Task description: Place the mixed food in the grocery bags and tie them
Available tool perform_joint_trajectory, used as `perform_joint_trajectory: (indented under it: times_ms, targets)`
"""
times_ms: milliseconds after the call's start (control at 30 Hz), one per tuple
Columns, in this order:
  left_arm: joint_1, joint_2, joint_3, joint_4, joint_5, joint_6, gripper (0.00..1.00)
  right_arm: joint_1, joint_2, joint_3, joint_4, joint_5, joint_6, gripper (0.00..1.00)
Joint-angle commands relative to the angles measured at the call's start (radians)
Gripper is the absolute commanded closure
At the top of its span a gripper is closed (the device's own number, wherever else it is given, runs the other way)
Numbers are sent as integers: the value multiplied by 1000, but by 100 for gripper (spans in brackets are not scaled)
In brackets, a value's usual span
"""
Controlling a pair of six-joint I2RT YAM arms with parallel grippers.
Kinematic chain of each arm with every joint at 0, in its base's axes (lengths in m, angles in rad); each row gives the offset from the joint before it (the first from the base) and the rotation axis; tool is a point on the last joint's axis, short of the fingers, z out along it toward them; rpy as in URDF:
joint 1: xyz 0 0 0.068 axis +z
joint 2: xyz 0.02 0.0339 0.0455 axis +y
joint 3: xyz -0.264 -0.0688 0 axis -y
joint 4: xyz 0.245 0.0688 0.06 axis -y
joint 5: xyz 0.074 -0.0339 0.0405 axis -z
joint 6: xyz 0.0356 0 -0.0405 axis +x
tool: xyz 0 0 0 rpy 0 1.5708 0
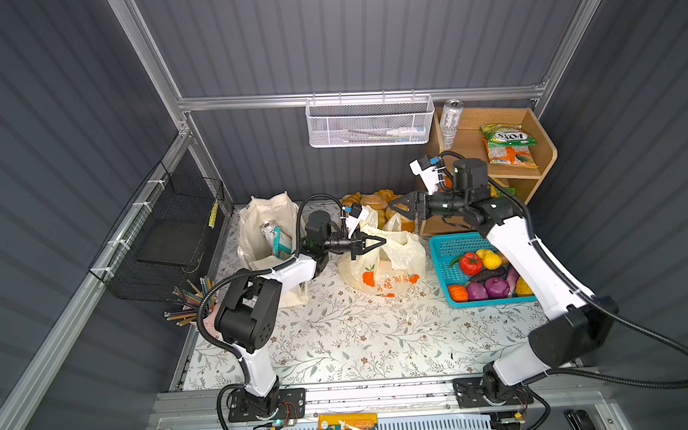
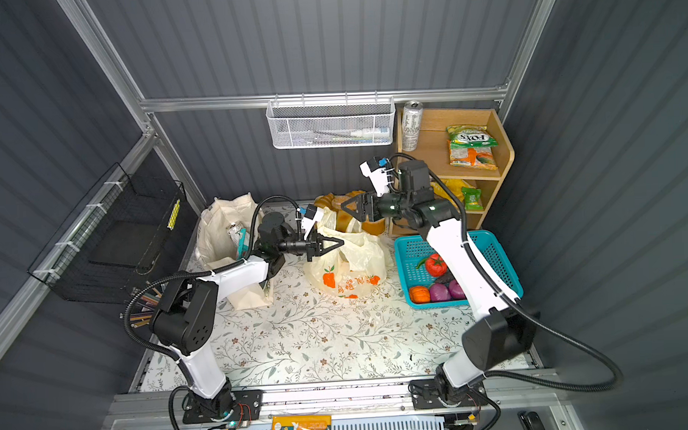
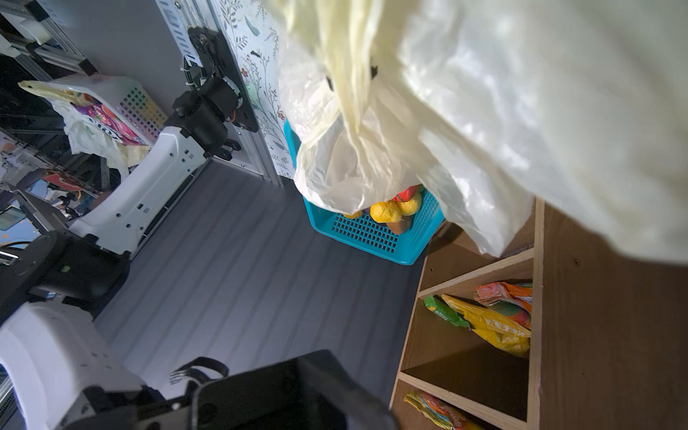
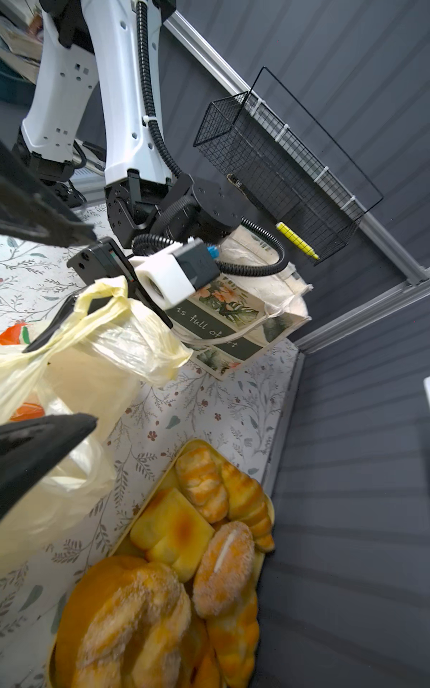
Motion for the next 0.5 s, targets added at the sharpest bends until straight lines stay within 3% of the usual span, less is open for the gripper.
perform_joint_trajectory:
  times_ms: [0,200,467]
  targets:
    - [10,0,-14,60,40,-8,100,9,95,68,-98,-119,18,28]
    - [10,42,-7,250,64,-171,100,23,176,107,-65,-207,44,28]
    - [10,69,4,300,81,-230,100,41,234,141,-18,-260,87,31]
